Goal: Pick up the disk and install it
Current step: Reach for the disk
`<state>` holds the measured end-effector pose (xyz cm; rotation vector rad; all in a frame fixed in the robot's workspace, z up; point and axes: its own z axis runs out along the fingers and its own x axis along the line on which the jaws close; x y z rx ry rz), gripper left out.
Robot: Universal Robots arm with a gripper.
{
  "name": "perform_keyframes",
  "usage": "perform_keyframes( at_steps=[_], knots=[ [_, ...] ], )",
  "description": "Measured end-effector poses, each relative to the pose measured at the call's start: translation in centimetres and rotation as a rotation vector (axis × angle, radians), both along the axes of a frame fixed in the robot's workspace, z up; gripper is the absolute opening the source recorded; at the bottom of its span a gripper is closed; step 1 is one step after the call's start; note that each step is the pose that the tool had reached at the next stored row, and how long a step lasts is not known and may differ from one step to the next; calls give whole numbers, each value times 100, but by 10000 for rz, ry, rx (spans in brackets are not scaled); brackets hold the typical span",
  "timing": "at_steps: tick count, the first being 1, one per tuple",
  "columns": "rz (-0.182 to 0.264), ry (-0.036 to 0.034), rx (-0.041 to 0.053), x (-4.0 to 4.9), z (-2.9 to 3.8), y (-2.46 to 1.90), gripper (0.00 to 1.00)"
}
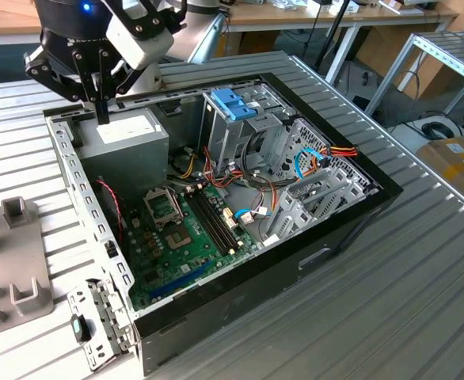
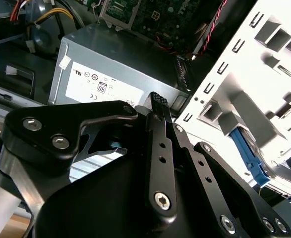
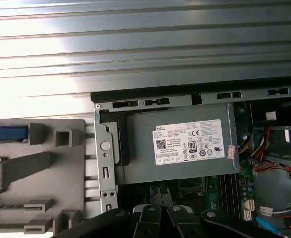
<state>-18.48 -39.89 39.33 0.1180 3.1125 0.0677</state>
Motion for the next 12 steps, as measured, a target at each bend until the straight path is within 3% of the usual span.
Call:
perform_keyframes(
  at_steps=[12],
  knots=[
    [0,0,0,-63,0,0,10]
  ],
)
